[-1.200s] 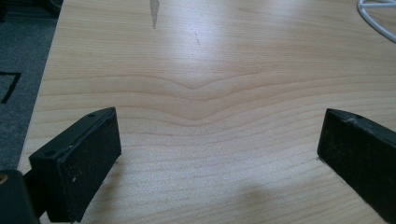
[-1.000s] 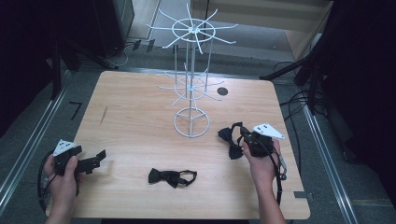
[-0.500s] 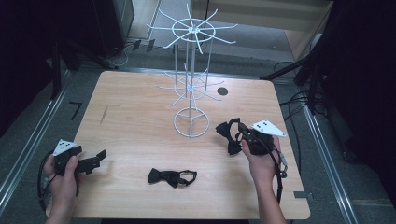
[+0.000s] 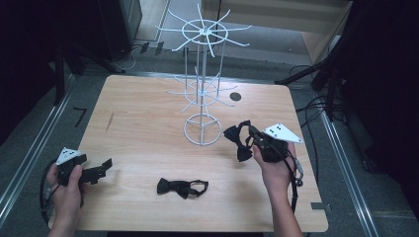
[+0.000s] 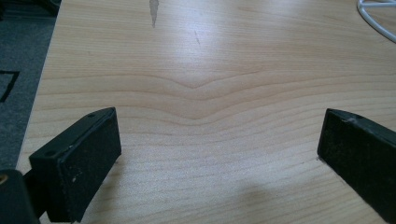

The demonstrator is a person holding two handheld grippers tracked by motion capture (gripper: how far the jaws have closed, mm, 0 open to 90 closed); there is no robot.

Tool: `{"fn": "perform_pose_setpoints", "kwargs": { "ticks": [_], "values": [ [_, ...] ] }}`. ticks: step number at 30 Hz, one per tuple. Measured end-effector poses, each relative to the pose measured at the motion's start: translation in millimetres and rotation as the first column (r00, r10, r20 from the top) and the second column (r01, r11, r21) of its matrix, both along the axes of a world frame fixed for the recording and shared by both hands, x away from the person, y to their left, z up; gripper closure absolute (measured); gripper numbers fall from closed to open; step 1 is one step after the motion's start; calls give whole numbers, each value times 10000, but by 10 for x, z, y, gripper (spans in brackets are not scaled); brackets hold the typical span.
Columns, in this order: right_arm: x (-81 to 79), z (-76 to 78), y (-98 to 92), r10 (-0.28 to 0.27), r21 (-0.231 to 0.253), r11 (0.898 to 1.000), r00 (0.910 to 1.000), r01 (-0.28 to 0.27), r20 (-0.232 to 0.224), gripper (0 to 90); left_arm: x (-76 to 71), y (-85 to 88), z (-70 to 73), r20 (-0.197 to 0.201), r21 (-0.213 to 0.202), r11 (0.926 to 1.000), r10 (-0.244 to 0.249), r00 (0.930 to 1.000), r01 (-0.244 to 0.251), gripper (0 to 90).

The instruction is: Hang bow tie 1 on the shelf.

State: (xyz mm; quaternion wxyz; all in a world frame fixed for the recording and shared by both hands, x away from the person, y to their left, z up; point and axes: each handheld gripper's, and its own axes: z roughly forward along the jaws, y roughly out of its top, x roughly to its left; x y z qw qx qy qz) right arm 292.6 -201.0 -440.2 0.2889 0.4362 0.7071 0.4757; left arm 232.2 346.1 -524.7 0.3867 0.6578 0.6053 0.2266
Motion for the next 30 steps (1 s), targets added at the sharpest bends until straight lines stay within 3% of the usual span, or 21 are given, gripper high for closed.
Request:
{"fn": "perform_pose_setpoints", "kwargs": {
  "ticks": [30],
  "values": [
    [-9,351,133,498,60,9987,9973,-502,548,900,6,2,-2,-50,-31,10000,-26,10000,26,0]
  ]
}}
